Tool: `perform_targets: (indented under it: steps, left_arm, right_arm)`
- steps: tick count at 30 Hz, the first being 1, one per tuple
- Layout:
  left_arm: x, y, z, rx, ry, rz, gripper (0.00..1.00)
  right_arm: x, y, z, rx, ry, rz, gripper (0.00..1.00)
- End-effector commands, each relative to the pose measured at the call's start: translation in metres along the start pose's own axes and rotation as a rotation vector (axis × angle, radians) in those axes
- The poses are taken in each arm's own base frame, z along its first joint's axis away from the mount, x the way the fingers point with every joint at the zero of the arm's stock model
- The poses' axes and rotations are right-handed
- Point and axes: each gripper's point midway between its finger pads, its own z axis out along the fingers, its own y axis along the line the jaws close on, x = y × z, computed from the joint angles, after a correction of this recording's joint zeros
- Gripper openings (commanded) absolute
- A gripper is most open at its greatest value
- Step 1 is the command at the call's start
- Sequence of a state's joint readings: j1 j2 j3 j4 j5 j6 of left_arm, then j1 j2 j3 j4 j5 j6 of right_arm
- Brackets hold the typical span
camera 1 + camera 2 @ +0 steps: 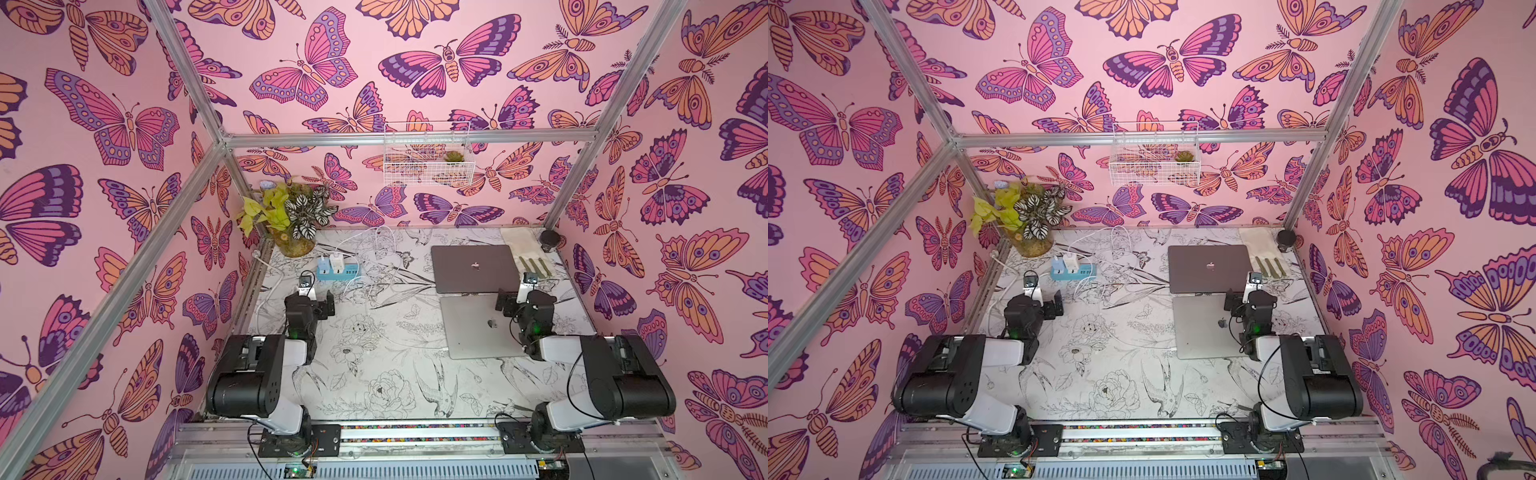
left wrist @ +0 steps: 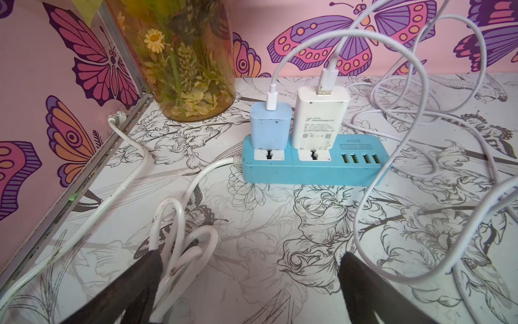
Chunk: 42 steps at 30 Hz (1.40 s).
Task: Unplug the laptop charger
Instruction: Remove the charging cable from the laptop.
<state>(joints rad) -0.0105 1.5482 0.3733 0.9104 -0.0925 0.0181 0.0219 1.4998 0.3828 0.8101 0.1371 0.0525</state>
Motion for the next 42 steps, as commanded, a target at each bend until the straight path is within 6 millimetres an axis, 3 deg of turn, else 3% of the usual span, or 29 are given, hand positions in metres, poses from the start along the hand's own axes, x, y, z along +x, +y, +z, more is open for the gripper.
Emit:
perform_targets:
  steps: [1,20,23,25,26,28,29,31,33,35,37,39,42]
  left_arm:
    - [0.002,0.0,-0.001,0.009,0.006,-0.009,1.0]
    - [0.001,0.001,-0.001,0.024,0.007,-0.018,1.0]
    - [-0.029,0.001,-0.024,-0.062,-0.054,0.036,1.0]
    - [-0.064,0.001,-0.048,-0.121,-0.046,-0.012,1.0]
    - [-0.073,-0.004,-0.056,-0.083,-0.013,-0.073,1.0]
    - [-0.091,-0.024,-0.07,0.035,0.04,-0.182,0.96]
    - [-0.093,-0.034,-0.073,0.082,0.066,-0.22,0.95]
    - [-0.088,-0.055,-0.078,0.171,0.145,-0.296,0.91]
    - [-0.076,-0.068,-0.081,0.205,0.226,-0.338,0.86]
    - [-0.064,-0.079,-0.082,0.233,0.293,-0.346,0.84]
    - [-0.048,-0.082,-0.079,0.232,0.363,-0.343,0.81]
    - [-0.036,-0.083,-0.075,0.22,0.419,-0.321,0.77]
    - [-0.02,-0.081,-0.066,0.211,0.482,-0.343,0.7]
  right_arm:
    - [-0.008,0.0,0.003,0.006,-0.013,0.004,0.99]
    - [-0.007,-0.004,0.003,0.016,-0.011,0.022,0.99]
    - [-0.032,0.01,-0.005,-0.008,-0.051,-0.053,0.99]
    - [-0.058,0.03,-0.017,-0.046,0.047,-0.083,0.99]
    - [-0.071,0.04,-0.019,-0.094,0.073,-0.014,0.99]
    - [-0.088,0.056,-0.016,-0.162,0.132,0.338,0.99]
    - [-0.086,0.078,-0.018,-0.294,0.212,0.425,0.99]
    - [-0.104,0.151,-0.042,-0.789,0.249,0.464,0.99]
    - [-0.11,0.182,-0.054,-0.914,0.232,0.476,1.0]
    - [-0.099,0.206,-0.065,-0.852,0.219,0.293,0.91]
    - [-0.09,0.226,-0.077,-0.668,0.175,-0.04,0.74]
    - [-0.086,0.258,-0.095,-0.65,0.127,-0.316,0.72]
    - [-0.078,0.292,-0.103,-0.692,0.171,-0.446,0.55]
